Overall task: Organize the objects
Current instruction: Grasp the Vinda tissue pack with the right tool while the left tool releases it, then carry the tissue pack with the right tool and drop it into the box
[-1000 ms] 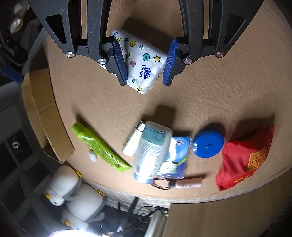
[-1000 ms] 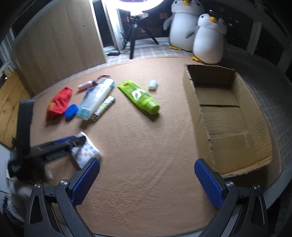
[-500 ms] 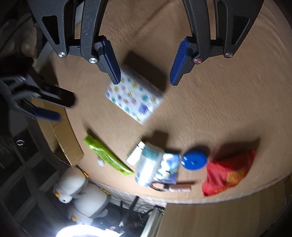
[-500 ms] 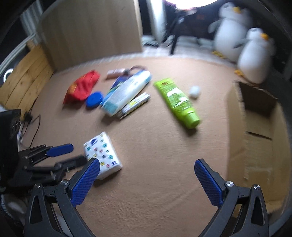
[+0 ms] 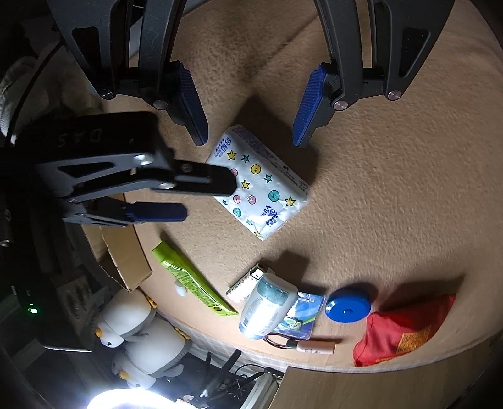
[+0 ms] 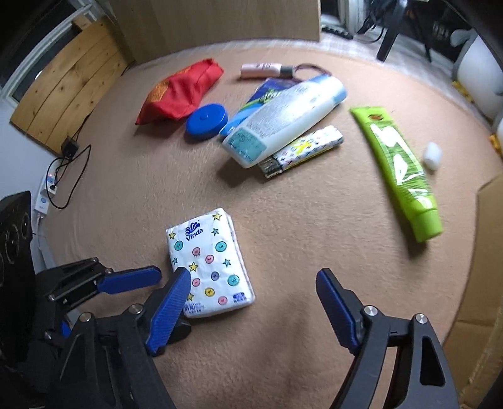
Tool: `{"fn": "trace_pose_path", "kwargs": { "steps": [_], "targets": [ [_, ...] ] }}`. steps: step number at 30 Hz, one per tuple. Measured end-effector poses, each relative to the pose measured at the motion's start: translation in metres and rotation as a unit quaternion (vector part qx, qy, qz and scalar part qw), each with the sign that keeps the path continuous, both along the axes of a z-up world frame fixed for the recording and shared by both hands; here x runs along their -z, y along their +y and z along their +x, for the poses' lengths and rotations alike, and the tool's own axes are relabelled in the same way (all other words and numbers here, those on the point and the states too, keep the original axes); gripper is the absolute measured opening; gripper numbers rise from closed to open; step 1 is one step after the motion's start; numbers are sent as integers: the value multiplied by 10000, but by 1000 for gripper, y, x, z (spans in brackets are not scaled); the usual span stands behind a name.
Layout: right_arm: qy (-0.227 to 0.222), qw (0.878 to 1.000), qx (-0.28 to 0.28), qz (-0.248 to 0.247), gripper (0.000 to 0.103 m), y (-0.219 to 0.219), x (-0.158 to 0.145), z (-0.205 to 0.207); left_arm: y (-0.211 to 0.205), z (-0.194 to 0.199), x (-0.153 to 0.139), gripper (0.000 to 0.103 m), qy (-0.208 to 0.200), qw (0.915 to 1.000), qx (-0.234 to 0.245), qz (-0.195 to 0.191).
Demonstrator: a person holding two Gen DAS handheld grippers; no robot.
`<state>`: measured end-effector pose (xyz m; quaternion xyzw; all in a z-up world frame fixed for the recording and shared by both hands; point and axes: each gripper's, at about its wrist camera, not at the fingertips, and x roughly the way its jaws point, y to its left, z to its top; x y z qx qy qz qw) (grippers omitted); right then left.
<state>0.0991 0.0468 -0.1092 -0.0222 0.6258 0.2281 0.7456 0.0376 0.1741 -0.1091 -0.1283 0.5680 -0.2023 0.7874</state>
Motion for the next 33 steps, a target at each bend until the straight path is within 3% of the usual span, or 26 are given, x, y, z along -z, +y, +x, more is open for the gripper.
{"fn": "trace_pose_path", "kwargs": {
  "steps": [7, 11, 13, 25, 33],
  "targets": [
    [213, 9994, -145, 213, 62, 9, 9, 4, -1, 6, 6, 59, 65, 9998, -127, -137],
    [256, 9988, -234, 352, 48, 15, 7, 2, -3, 8, 6, 47, 71, 9997, -127, -190],
    [314, 9982, -238, 458, 41, 16, 6, 1, -6, 9, 5, 46, 43, 9998, -101, -143],
    [362, 9955, 276, 828, 41, -10, -4, -11, -18, 7, -12, 46, -197, 9998, 92, 33],
    [34, 9916, 786, 1022, 41, -47, -36, -23, -56, 7, -47, 46, -589, 9968, 537, 65]
  ]
}}
